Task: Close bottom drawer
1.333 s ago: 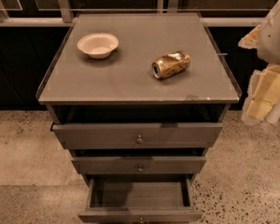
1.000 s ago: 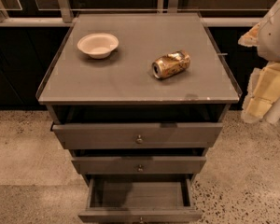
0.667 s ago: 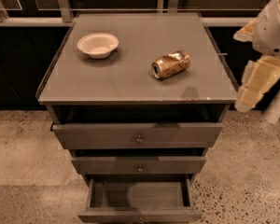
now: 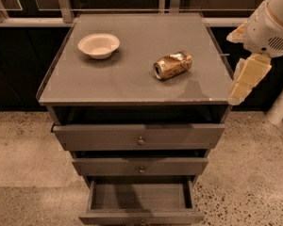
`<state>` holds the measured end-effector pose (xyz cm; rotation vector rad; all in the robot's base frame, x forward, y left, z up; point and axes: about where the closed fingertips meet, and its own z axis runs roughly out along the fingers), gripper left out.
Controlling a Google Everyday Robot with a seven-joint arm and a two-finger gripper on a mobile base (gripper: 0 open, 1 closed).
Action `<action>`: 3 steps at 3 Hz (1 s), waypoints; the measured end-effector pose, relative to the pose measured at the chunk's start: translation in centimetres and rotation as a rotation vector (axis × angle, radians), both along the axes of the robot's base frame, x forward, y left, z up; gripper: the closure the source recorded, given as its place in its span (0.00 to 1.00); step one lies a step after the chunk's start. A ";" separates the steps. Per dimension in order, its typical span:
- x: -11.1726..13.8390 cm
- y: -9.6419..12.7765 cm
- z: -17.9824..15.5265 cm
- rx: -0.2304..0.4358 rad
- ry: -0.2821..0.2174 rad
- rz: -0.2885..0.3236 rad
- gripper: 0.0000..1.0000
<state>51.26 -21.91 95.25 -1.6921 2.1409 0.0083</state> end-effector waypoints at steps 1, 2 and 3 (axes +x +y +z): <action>0.1 0.3 -0.1 -0.006 0.009 0.018 0.00; -1.0 0.5 -4.7 0.071 0.117 -0.010 0.00; -3.4 1.0 -11.8 0.186 0.309 -0.024 0.00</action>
Offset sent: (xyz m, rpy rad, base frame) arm -0.0408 0.0058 -0.1286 0.2133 0.3396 -0.0635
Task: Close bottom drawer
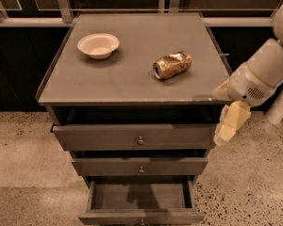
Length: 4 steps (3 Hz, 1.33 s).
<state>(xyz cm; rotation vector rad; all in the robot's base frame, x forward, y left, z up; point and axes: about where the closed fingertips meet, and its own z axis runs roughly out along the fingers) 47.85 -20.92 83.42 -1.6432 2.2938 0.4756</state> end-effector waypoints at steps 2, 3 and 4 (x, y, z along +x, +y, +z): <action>-0.4 0.1 -1.6 0.031 0.075 0.011 0.00; -0.4 0.0 -0.8 0.061 0.077 0.001 0.00; -1.5 -2.9 2.1 0.035 0.076 -0.096 0.00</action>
Offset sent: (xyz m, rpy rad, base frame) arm -0.0037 0.0012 -0.0209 0.0309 0.0748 0.0113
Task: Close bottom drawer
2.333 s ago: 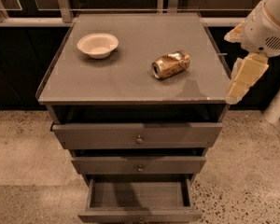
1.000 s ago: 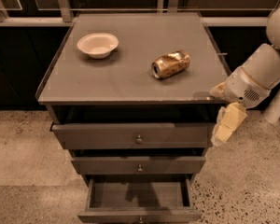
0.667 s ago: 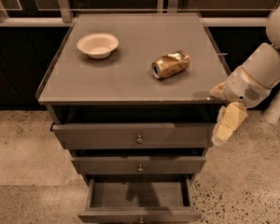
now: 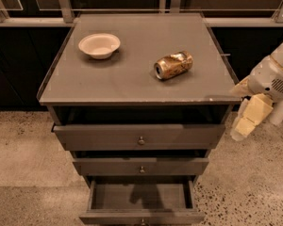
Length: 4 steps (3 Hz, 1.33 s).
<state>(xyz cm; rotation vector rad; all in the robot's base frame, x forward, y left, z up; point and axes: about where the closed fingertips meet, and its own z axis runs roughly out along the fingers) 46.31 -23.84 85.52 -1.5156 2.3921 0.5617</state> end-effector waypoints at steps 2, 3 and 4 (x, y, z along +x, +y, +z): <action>-5.8 1.0 -3.1 0.127 -0.064 -0.140 0.00; -7.9 3.7 -11.9 0.300 -0.010 -0.193 0.00; -10.9 8.4 -23.0 0.429 0.124 -0.202 0.00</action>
Offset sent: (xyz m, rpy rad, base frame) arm -0.1461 0.0485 -0.2694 0.3264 0.2441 -0.2627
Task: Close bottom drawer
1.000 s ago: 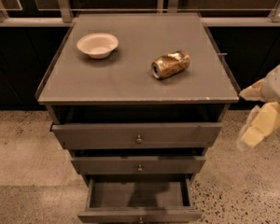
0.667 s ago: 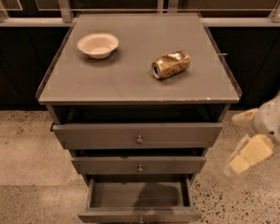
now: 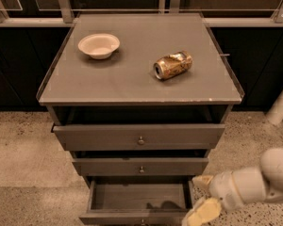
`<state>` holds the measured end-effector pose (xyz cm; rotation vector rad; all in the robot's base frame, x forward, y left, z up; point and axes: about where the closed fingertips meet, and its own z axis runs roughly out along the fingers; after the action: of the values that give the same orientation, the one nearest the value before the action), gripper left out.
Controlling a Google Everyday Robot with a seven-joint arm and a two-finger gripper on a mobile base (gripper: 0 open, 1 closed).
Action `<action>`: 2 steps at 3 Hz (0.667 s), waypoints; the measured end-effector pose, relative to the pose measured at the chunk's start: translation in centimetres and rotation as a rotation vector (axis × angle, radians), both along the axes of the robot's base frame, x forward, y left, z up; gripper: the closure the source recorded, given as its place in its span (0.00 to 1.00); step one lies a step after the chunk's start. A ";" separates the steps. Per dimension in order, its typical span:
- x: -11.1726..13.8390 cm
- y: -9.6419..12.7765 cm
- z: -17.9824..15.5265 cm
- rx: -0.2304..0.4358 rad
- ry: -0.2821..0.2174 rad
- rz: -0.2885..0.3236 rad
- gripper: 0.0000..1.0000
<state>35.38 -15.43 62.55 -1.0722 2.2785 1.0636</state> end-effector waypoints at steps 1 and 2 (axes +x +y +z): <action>-3.2 3.2 -8.4 0.065 0.122 0.020 0.00; -3.6 3.8 -9.6 0.090 0.148 0.019 0.18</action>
Offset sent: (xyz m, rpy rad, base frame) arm -0.0272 0.0276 -0.0716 0.0555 0.1040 0.0175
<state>31.73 -11.66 52.97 -1.0114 2.3131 1.2786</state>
